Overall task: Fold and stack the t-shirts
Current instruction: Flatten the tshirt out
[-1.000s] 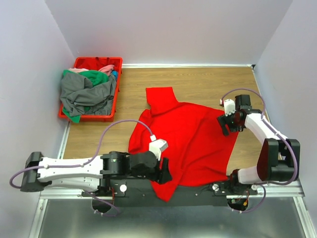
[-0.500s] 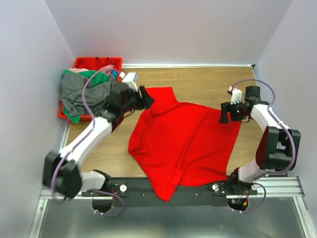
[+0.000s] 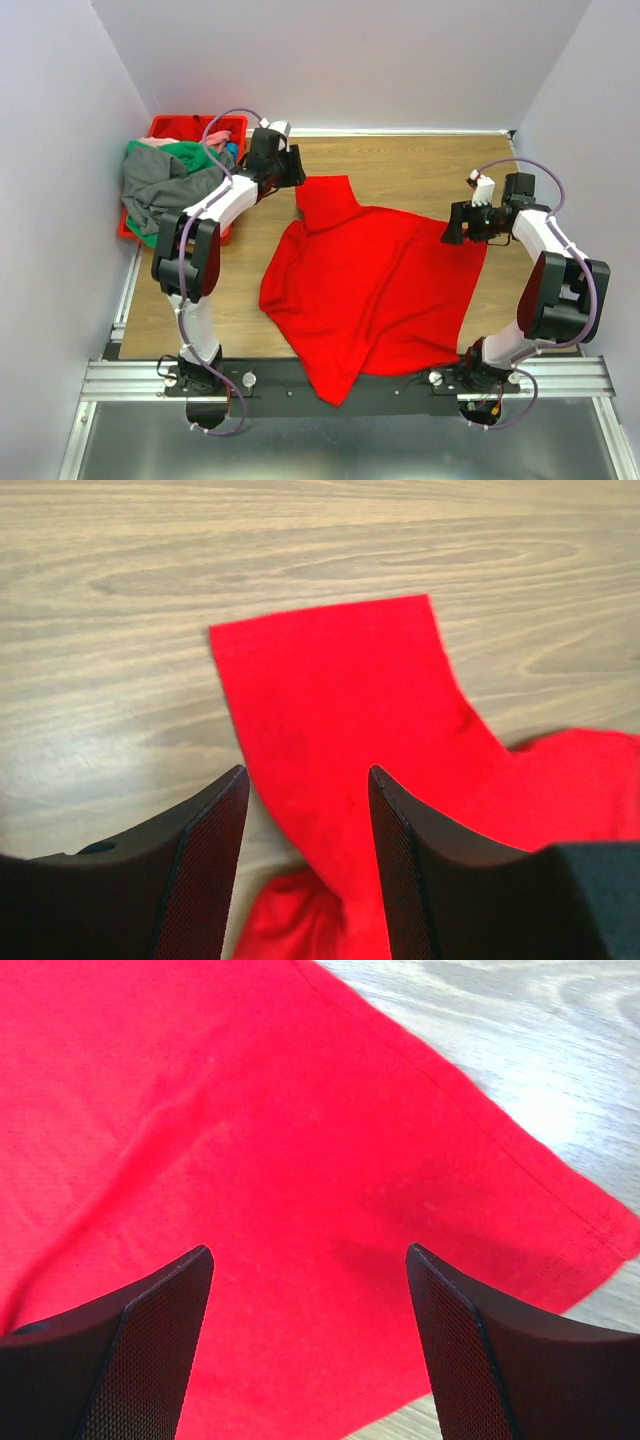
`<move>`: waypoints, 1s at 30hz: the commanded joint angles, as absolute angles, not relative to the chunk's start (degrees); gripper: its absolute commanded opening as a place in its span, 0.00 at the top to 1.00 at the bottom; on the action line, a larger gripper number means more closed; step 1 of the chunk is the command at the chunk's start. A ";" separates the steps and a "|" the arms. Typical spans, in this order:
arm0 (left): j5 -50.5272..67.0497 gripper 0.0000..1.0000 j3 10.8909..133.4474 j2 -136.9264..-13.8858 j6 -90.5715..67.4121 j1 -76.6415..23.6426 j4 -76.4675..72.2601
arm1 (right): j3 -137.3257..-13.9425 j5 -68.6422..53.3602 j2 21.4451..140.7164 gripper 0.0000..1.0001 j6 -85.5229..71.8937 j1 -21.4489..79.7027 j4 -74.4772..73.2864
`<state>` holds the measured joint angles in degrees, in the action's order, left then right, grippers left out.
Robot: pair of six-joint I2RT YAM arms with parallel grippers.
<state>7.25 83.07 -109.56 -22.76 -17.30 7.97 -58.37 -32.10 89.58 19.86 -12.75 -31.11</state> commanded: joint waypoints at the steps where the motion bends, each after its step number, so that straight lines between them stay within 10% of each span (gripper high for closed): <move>1: 4.66 0.40 86.74 -111.70 -16.79 -16.88 11.07 | -57.57 -35.33 89.38 0.15 19.69 -13.01 -30.15; 30: 3.17 0.49 111.52 -134.11 -13.01 -15.82 25.92 | -56.95 -37.62 89.03 0.15 19.25 -13.18 -30.32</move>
<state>5.72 108.92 -132.35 -13.45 -16.19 22.98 -57.74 -35.97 89.58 19.49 -12.78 -30.92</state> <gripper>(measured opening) 0.519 0.849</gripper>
